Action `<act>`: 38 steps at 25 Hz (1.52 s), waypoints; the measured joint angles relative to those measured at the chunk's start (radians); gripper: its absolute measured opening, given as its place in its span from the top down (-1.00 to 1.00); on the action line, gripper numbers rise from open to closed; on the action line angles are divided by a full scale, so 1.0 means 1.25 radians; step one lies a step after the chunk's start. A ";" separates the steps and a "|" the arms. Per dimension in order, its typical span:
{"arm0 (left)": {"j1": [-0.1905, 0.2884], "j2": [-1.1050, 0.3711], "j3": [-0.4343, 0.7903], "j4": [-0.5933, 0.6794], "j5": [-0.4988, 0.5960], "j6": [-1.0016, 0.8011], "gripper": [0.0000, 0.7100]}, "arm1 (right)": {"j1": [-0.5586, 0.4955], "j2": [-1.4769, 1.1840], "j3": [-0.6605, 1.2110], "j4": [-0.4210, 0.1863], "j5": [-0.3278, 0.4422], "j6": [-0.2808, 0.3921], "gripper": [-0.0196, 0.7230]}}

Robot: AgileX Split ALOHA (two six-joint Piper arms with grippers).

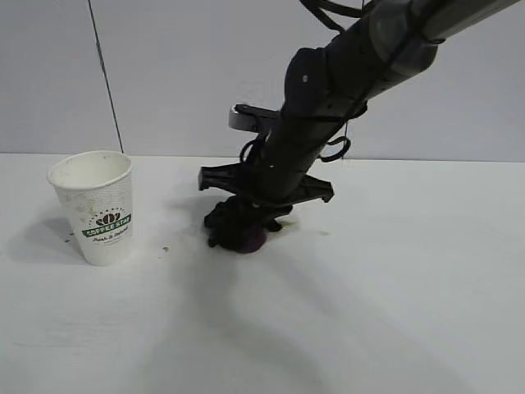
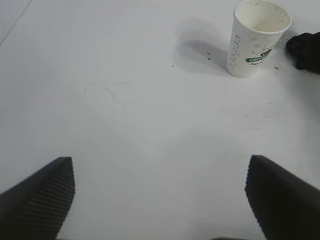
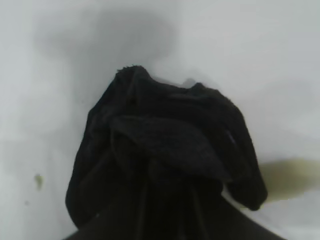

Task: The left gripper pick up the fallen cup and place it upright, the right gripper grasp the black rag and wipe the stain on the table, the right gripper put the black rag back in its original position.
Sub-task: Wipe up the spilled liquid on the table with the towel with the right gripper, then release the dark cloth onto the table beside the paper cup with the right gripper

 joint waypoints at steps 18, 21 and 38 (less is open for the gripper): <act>0.000 0.000 0.000 0.001 0.000 0.000 -0.87 | 0.089 -0.011 0.001 0.327 0.243 -0.326 0.67; 0.000 0.000 0.000 0.001 0.000 0.000 -0.87 | 0.100 -0.011 0.001 0.299 0.243 -0.297 0.67; 0.000 0.000 0.000 0.001 0.000 0.000 -0.87 | 0.098 -0.081 0.004 -0.057 0.241 -0.033 0.58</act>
